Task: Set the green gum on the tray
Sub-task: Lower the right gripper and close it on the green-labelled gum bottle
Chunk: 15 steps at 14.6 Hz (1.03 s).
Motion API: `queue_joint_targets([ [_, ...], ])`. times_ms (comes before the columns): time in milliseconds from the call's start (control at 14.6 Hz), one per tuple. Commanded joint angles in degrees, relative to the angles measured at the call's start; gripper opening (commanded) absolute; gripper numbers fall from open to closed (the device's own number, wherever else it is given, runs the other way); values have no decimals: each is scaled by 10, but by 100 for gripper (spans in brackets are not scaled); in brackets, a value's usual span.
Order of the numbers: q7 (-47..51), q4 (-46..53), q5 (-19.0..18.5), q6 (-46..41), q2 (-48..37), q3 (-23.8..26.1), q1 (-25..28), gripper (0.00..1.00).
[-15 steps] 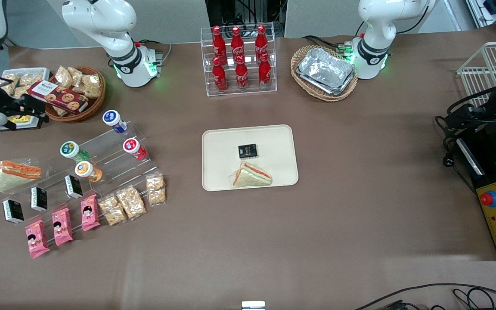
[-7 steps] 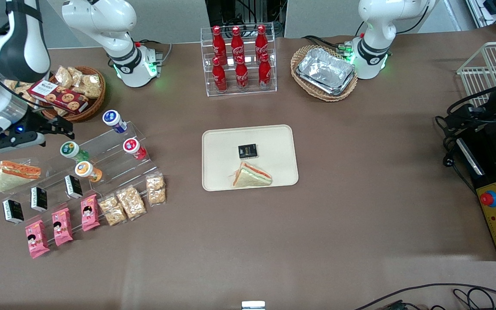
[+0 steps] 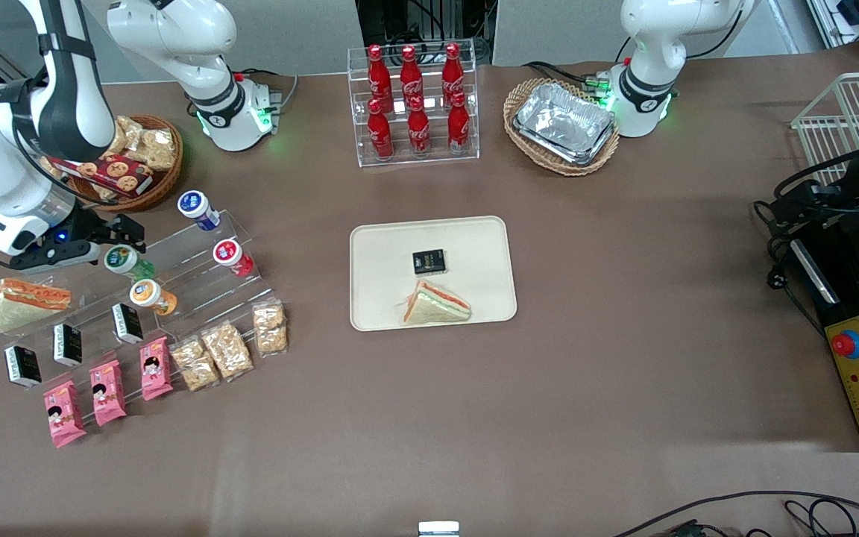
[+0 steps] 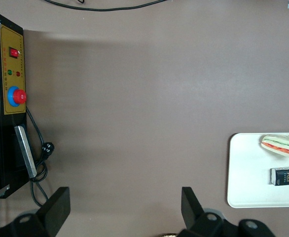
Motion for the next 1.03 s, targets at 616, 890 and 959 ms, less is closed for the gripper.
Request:
queue_joint_targets([
  [616,-3,-18,-33,54,18,-1,-4,94],
  [890,-3,-18,-39,67,28,-1,-6,86],
  [959,-3,-18,-39,69,30,-1,-6,86],
])
